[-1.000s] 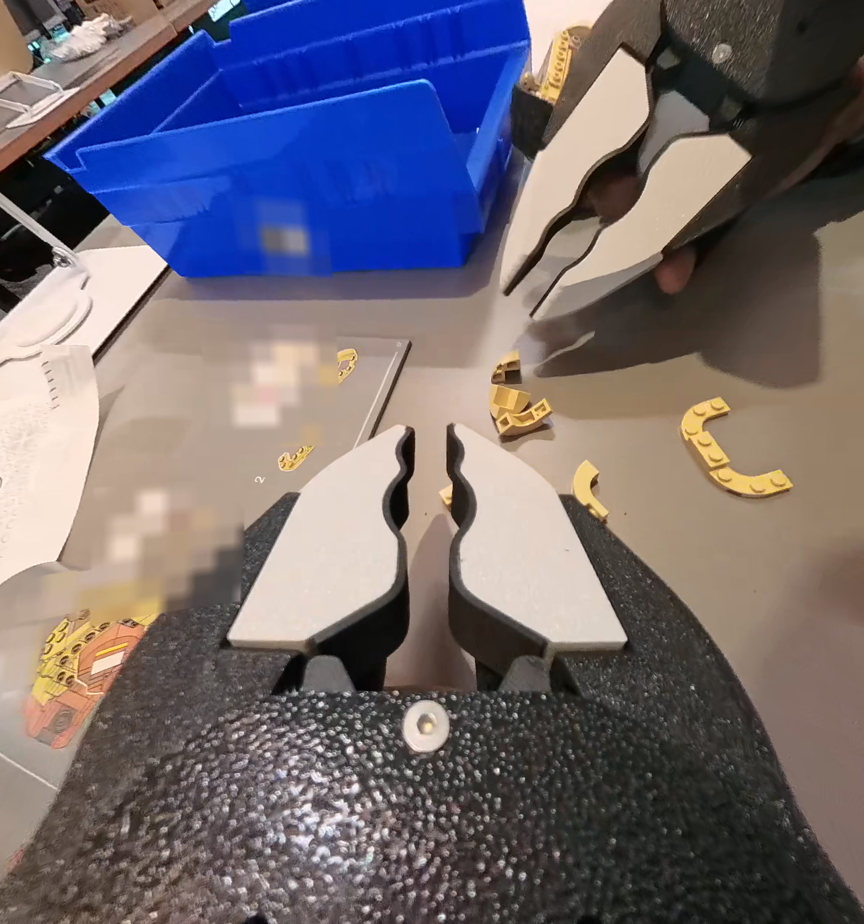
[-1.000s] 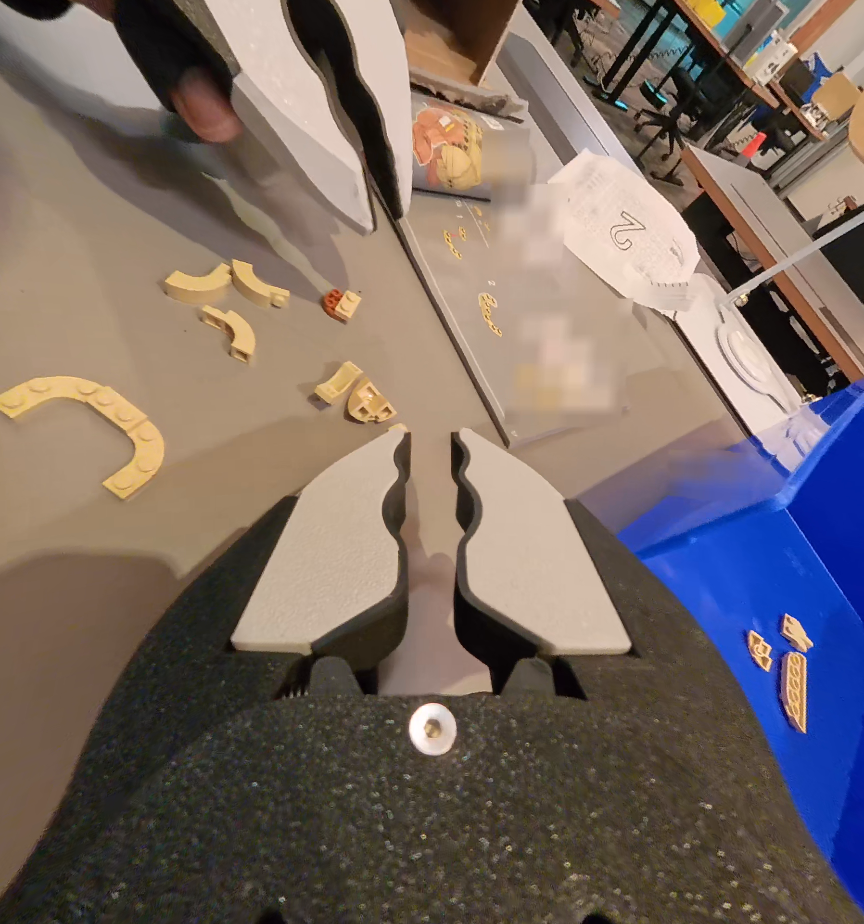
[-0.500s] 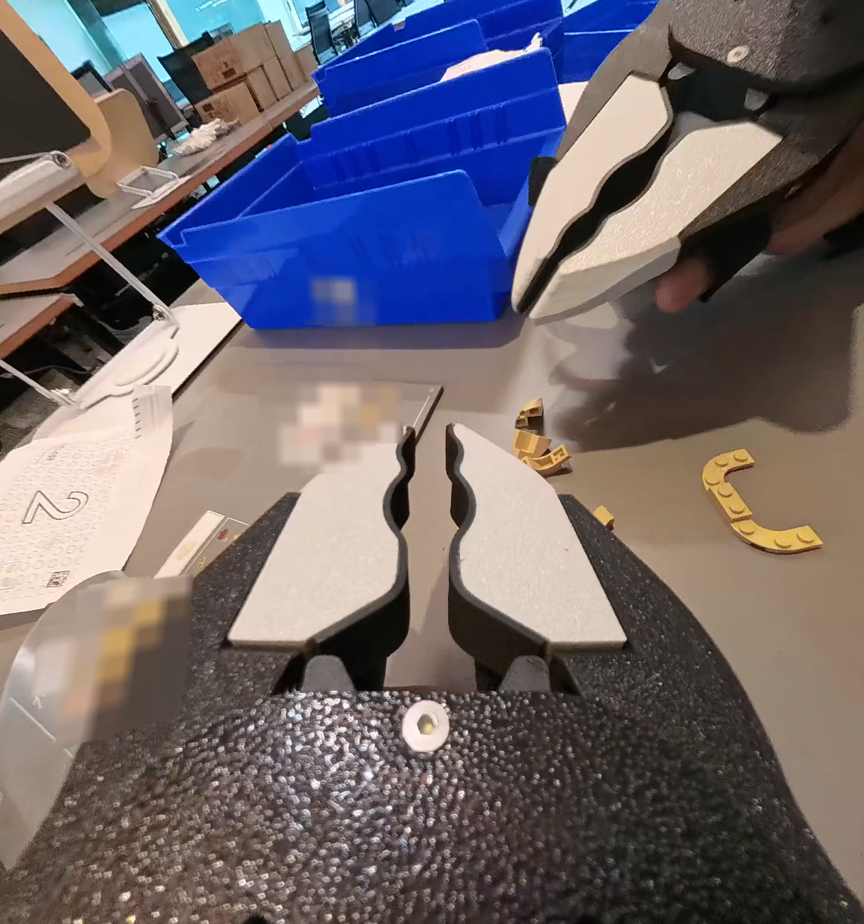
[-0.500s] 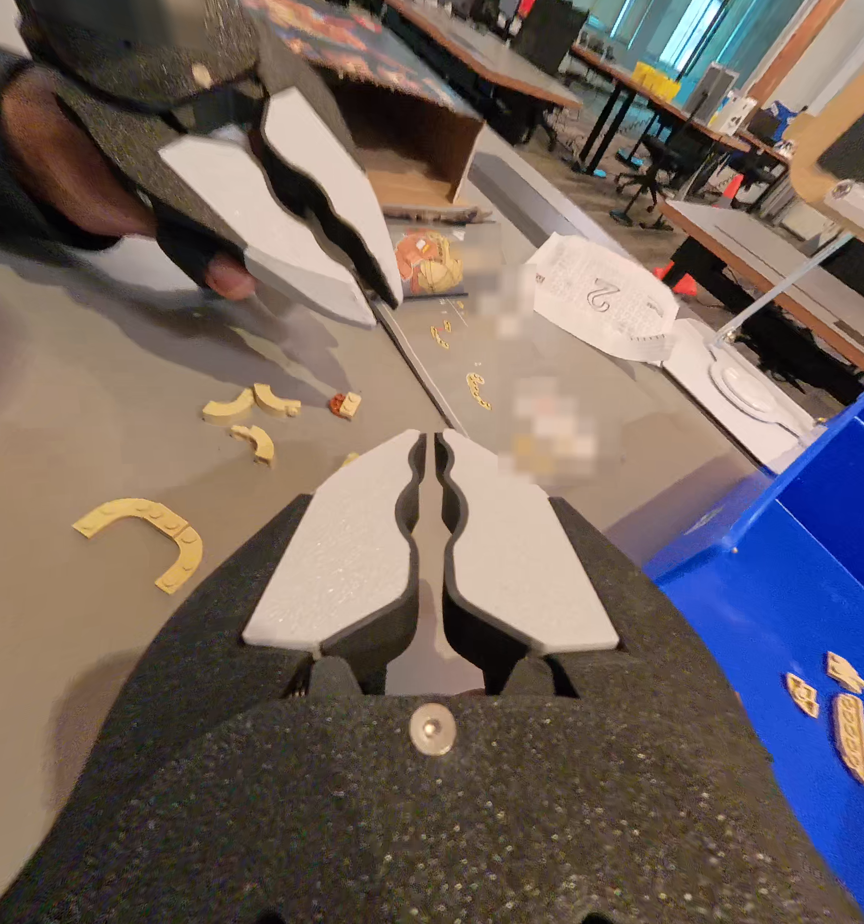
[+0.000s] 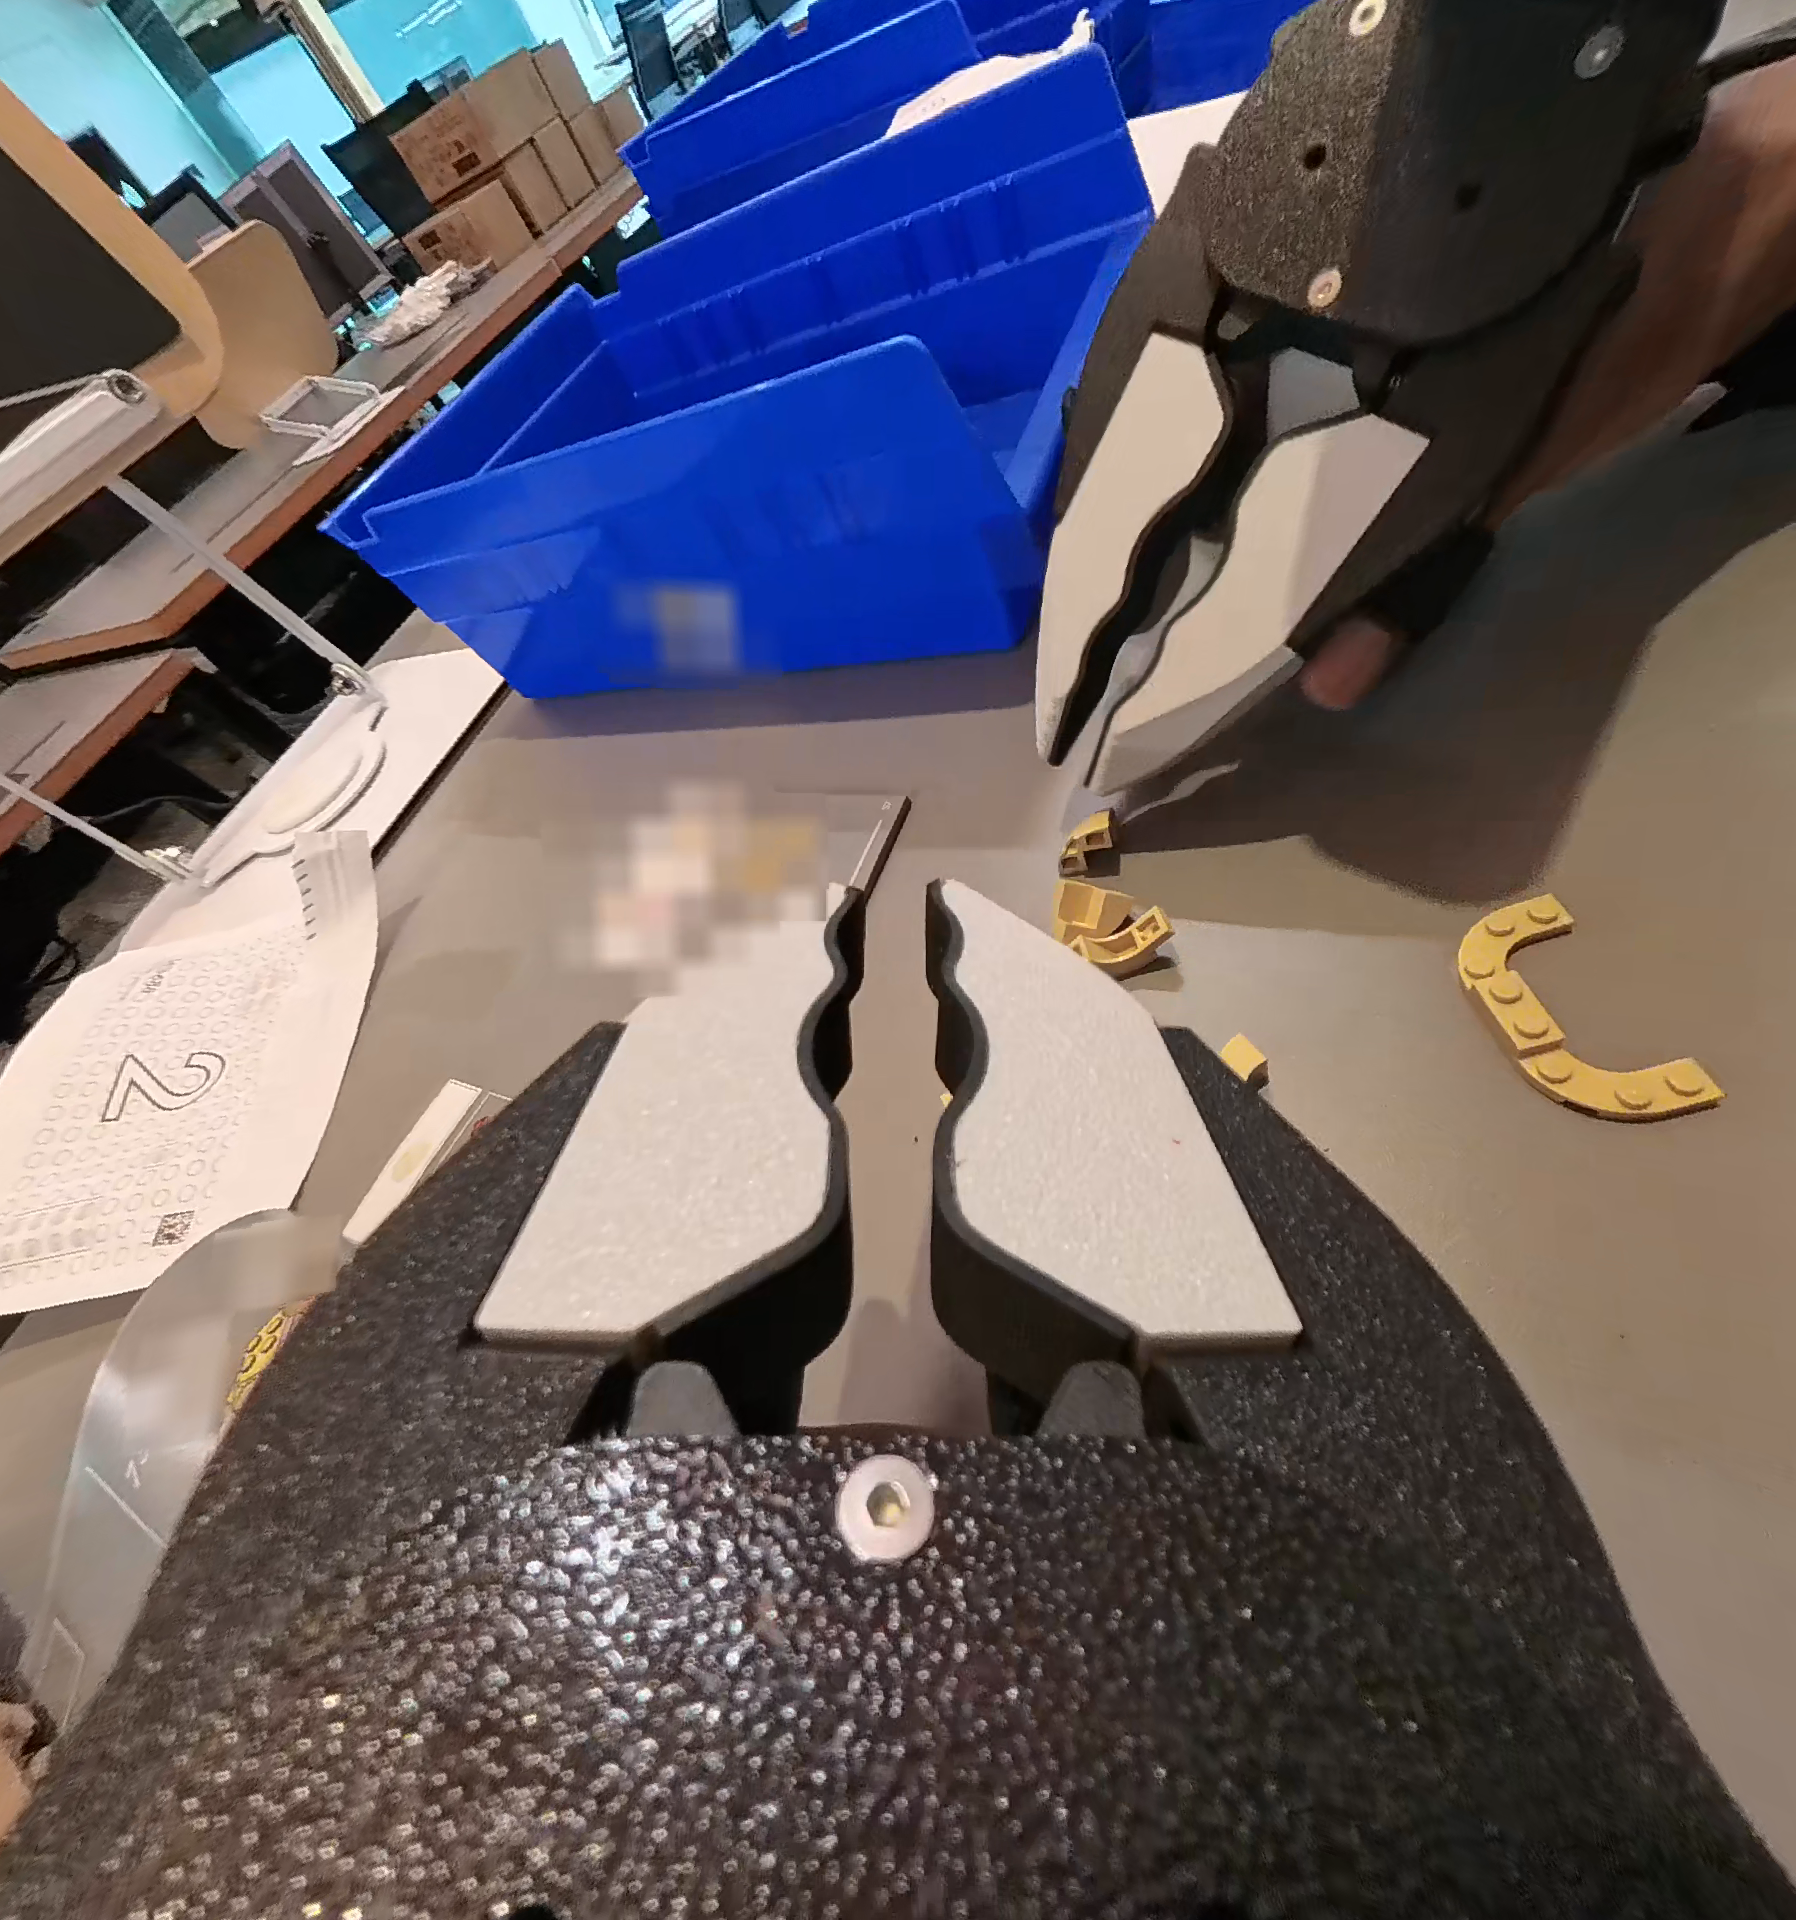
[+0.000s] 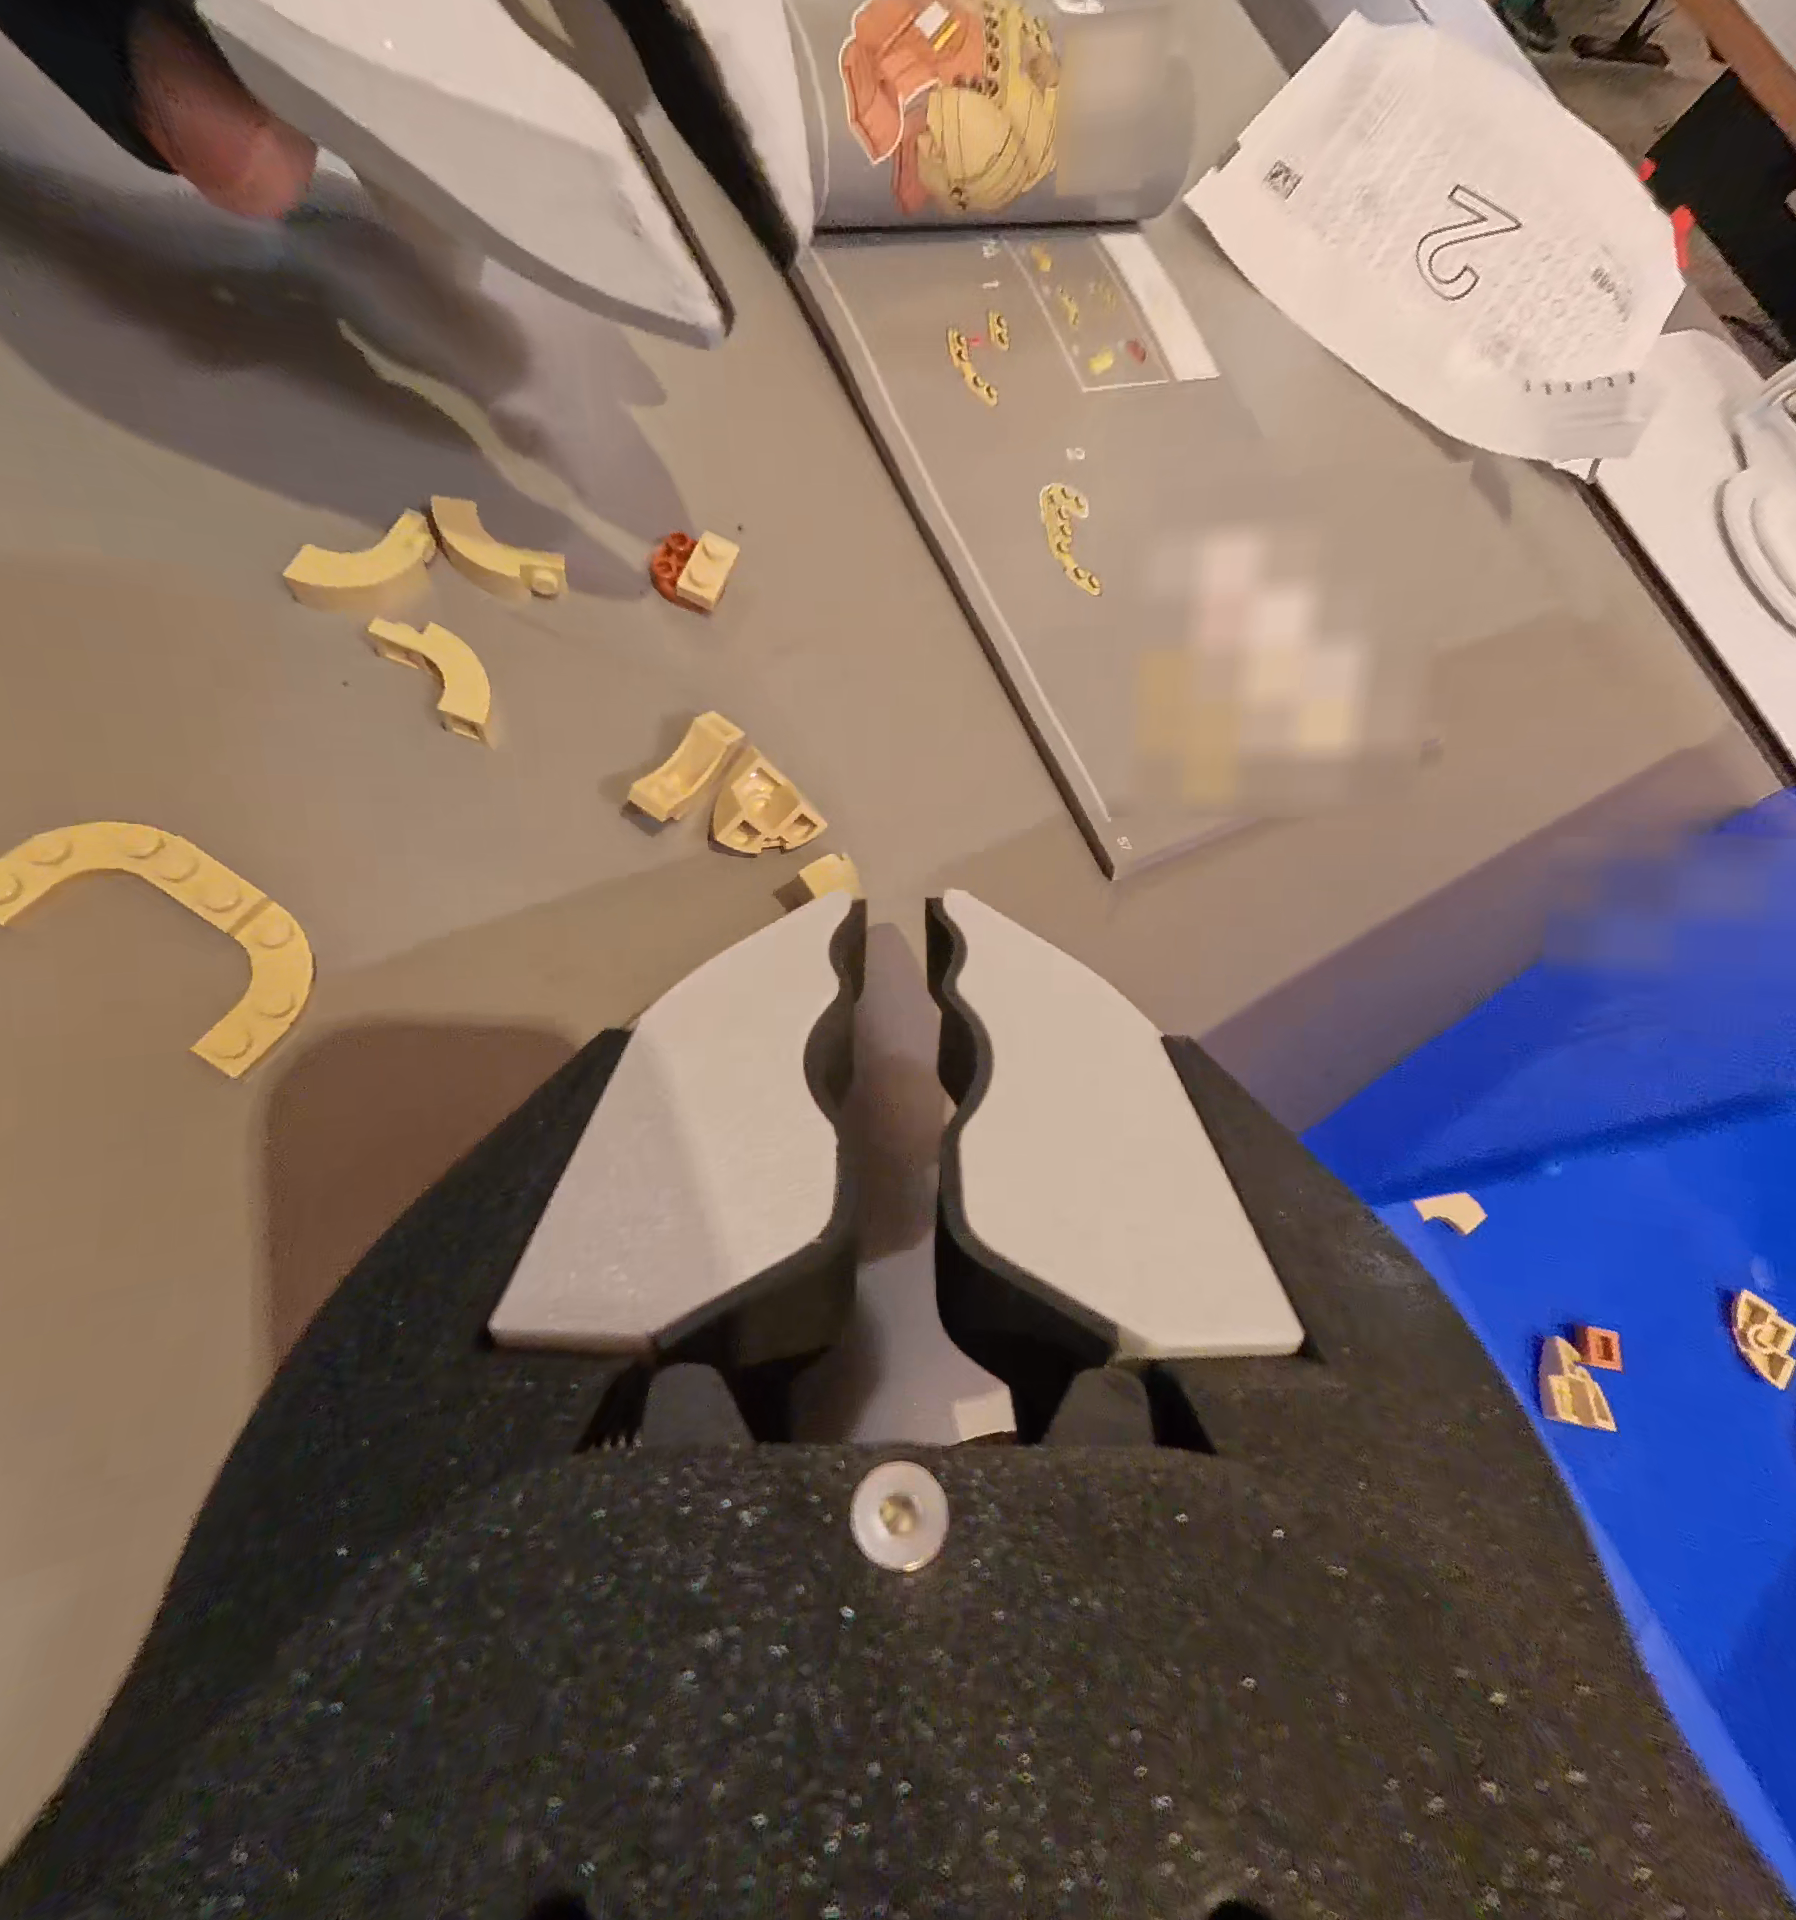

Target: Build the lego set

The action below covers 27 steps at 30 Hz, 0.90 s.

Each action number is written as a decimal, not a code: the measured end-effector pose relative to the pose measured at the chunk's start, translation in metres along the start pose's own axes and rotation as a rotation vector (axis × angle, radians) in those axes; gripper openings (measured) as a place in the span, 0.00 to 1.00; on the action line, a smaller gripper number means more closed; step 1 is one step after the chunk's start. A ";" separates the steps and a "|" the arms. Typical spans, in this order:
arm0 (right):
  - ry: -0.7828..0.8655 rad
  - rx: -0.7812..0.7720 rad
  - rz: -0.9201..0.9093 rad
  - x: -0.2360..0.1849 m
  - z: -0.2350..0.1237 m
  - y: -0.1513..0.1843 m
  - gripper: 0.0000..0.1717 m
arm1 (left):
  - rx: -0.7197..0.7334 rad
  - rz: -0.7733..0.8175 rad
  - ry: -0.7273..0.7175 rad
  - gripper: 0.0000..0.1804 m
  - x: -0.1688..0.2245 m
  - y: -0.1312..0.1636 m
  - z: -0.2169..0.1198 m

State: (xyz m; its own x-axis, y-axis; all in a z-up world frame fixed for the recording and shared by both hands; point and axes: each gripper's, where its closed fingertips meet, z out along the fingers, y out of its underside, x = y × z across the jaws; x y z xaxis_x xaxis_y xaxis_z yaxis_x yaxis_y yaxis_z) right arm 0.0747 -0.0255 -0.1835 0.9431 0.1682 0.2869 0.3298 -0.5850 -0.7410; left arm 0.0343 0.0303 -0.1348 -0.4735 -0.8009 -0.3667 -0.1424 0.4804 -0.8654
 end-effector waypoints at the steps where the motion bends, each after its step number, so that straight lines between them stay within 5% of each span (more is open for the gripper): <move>1: -0.001 -0.003 -0.006 -0.001 0.000 0.000 0.06 | -0.004 0.000 0.002 0.06 0.000 0.001 0.000; 27: -0.103 0.046 -0.190 -0.041 0.006 -0.017 0.10 | -0.291 -0.050 0.156 0.09 0.008 0.053 0.000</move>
State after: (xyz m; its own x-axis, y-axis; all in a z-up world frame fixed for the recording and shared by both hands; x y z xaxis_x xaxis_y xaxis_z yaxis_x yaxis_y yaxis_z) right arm 0.0305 -0.0174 -0.1863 0.8622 0.3541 0.3623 0.5018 -0.4981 -0.7072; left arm 0.0232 0.0495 -0.1832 -0.5836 -0.7724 -0.2505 -0.4001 0.5420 -0.7391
